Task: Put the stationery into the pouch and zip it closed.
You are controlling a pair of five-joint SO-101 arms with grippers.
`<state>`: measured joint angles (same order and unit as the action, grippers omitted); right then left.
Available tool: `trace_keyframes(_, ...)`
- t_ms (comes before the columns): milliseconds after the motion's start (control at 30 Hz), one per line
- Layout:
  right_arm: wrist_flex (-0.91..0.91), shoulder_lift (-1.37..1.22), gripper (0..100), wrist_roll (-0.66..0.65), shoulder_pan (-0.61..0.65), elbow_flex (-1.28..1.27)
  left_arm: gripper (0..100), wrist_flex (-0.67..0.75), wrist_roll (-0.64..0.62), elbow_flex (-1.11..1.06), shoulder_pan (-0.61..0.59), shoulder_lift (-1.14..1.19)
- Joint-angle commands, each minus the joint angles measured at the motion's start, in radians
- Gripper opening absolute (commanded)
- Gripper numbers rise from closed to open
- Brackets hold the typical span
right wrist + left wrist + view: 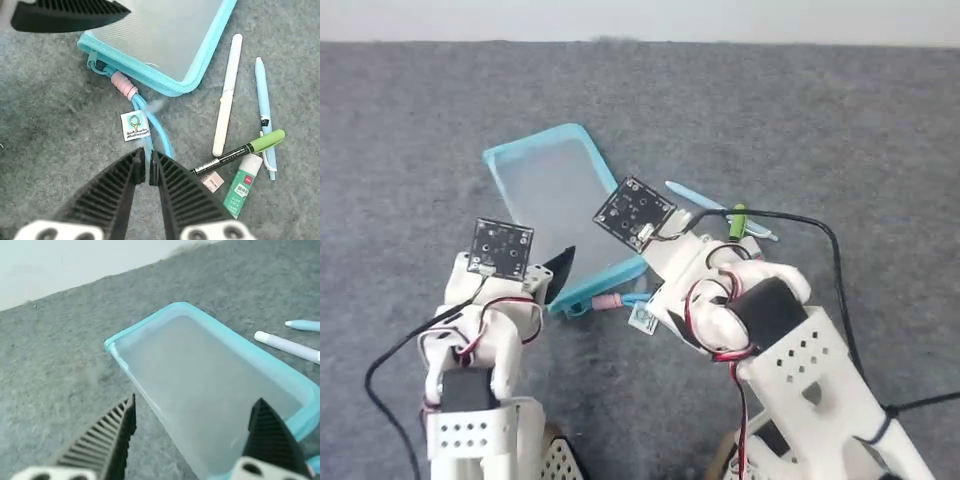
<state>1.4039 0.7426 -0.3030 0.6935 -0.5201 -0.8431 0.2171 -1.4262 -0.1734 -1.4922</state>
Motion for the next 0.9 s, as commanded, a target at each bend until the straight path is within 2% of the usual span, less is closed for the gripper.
trace_keyframes(0, -0.104, 0.005, 0.9, 0.018, 0.058, -0.075, 34, 0.021, -0.031, 0.031, -0.015, -0.008)
trace_keyframes(100, -0.229, -0.084, 1.7, 0.017, 0.153, -0.155, 34, -0.018, -0.049, 0.110, -0.120, -0.006)
trace_keyframes(200, -0.236, -0.206, 7.6, 0.012, 0.128, -0.103, 34, -0.029, -0.044, 0.168, -0.242, -0.005)
trace_keyframes(333, -0.239, -0.367, 16.4, -0.026, 0.168, -0.029, 34, -0.086, 0.008, 0.274, -0.288, 0.075)
trace_keyframes(467, -0.246, -0.475, 17.7, -0.109, 0.268, -0.002, 34, -0.094, 0.049, 0.420, -0.344, 0.290)
trace_keyframes(767, -0.315, -0.611, 17.7, -0.117, 0.277, 0.098, 34, -0.100, 0.157, 0.852, -0.482, 0.799)
trace_keyframes(867, -0.346, -0.677, 17.7, -0.169, 0.277, 0.100, 34, -0.100, 0.158, 0.963, -0.516, 0.931)
